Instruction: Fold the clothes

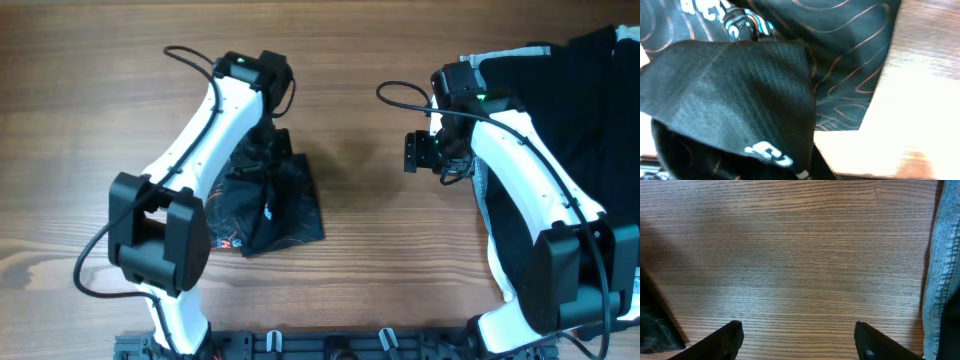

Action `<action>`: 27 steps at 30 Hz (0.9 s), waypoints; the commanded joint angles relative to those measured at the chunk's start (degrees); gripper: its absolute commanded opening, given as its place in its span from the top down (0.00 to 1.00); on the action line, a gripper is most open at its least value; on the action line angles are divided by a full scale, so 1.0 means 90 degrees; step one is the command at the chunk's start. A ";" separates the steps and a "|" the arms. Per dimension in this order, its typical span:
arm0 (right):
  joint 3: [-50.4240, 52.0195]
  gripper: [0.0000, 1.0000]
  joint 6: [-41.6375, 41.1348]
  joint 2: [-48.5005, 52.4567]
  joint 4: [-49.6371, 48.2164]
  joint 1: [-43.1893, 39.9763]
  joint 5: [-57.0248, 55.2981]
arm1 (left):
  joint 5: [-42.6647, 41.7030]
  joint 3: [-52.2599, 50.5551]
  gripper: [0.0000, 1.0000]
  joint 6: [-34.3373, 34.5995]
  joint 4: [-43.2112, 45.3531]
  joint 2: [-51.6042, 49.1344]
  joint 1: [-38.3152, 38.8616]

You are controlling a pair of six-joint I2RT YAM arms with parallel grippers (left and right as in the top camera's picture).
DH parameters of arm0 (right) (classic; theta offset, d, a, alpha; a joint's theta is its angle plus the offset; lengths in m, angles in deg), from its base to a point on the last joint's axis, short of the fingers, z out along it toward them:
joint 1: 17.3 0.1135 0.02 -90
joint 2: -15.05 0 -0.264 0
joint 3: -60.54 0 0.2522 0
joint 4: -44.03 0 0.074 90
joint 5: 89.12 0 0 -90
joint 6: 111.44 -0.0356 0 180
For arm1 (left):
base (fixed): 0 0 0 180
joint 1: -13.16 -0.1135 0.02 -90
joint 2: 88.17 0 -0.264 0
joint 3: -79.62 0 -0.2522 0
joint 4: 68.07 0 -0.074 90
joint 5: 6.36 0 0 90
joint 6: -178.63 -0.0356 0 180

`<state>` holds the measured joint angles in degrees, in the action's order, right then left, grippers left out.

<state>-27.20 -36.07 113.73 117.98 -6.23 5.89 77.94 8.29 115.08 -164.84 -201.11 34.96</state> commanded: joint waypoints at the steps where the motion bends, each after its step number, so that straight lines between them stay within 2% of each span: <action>1: -0.0090 0.23 0.0124 -0.0078 -0.0015 -0.0012 -0.0058 | -0.0461 0.0075 0.61 0.0187 0.0345 0.0180 0.0299; 2: -0.0090 0.22 0.0126 -0.0078 -0.0017 -0.0012 -0.0058 | -0.0799 0.0075 0.59 0.0180 0.0525 0.0180 0.0389; 4: -0.0087 0.20 0.0129 -0.0078 -0.0022 -0.0012 -0.0056 | -0.1600 0.0095 0.46 -0.0192 0.0709 0.0185 0.0430; 5: -0.0090 0.18 0.0233 -0.0078 -0.0049 -0.0012 0.0063 | -0.2093 0.0204 0.46 -0.0658 0.0682 0.0189 0.0364; 9: -0.0090 0.18 0.1586 -0.0075 -0.0236 0.0027 0.2023 | -0.1758 0.0447 0.48 -0.0775 0.0410 0.0532 -0.0423; 12: -0.0087 0.18 0.1987 -0.0073 -0.0311 0.0306 0.2868 | -0.1569 0.0447 0.45 -0.0767 0.0444 0.0865 -0.1474; 15: -0.0087 0.16 0.1943 -0.0070 -0.0709 0.1090 0.2878 | -0.1477 0.0423 0.43 -0.0746 0.0712 0.0874 -0.2732; 18: -0.0087 0.16 0.1583 -0.0056 -0.1423 0.2064 0.2412 | -0.1452 0.0233 0.44 -0.0750 0.1073 0.0845 -0.3332; 22: -0.0087 0.14 0.1426 0.0204 -0.2346 0.3162 0.1557 | -0.1178 -0.0350 0.44 -0.0780 0.1484 0.0782 -0.3536; 25: -0.0087 0.15 0.1392 0.0522 -0.2858 0.3570 0.1409 | -0.1095 -0.0923 0.43 -0.0777 0.1829 0.0782 -0.3517; 27: -0.0087 0.20 0.1350 0.0804 -0.3232 0.3776 0.1377 | -0.1098 -0.1447 0.43 -0.0775 0.2225 0.0782 -0.3495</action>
<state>-27.33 -22.87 117.14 91.22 26.21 21.35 66.84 1.01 109.03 -147.90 -194.03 3.09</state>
